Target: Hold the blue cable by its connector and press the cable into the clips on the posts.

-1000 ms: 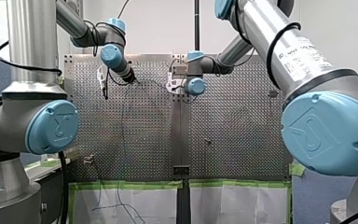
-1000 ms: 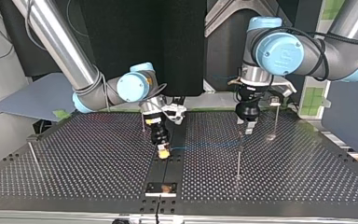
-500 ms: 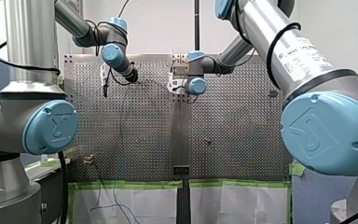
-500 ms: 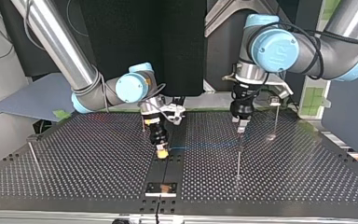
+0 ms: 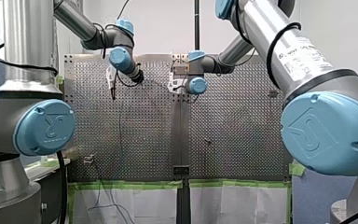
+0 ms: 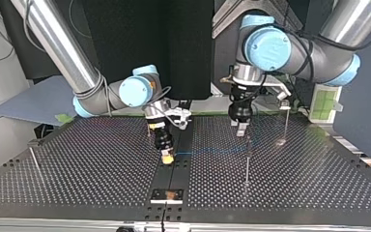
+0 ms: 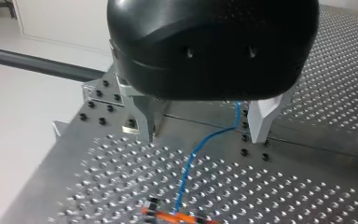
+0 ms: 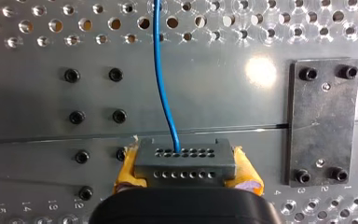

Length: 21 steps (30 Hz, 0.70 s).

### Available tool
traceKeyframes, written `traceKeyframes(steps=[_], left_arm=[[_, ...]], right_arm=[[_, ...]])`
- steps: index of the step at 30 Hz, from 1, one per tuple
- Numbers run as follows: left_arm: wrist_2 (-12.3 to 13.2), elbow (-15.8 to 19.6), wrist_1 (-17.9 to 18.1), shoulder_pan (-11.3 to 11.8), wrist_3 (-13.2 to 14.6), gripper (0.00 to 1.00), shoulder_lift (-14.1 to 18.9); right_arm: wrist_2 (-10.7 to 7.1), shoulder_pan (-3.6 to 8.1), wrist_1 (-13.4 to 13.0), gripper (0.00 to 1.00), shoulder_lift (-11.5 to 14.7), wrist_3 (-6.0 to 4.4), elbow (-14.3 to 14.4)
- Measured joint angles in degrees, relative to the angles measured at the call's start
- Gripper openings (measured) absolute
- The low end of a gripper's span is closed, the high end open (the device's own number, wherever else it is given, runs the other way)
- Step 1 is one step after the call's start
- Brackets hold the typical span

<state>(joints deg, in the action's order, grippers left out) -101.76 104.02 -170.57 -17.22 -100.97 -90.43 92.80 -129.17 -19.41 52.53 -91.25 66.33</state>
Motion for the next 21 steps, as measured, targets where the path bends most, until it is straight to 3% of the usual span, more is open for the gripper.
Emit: traceKeyframes(steps=[6,12,21], left_arm=[[-1.24,-2.42,0.54,-1.01,-0.11,1.0,-2.83],[-3.12,-5.67,1.37,-2.14,-0.71,1.0,-3.58],[-3.78,-9.5,-0.4,-3.15,-1.21,1.0,-5.71]], right_arm=[[0.06,0.24,0.0,0.0,0.14,0.0,0.02],[0.05,0.28,-0.02,0.0,0.17,0.0,0.05],[0.07,0.25,-0.1,0.0,0.17,0.0,0.06]])
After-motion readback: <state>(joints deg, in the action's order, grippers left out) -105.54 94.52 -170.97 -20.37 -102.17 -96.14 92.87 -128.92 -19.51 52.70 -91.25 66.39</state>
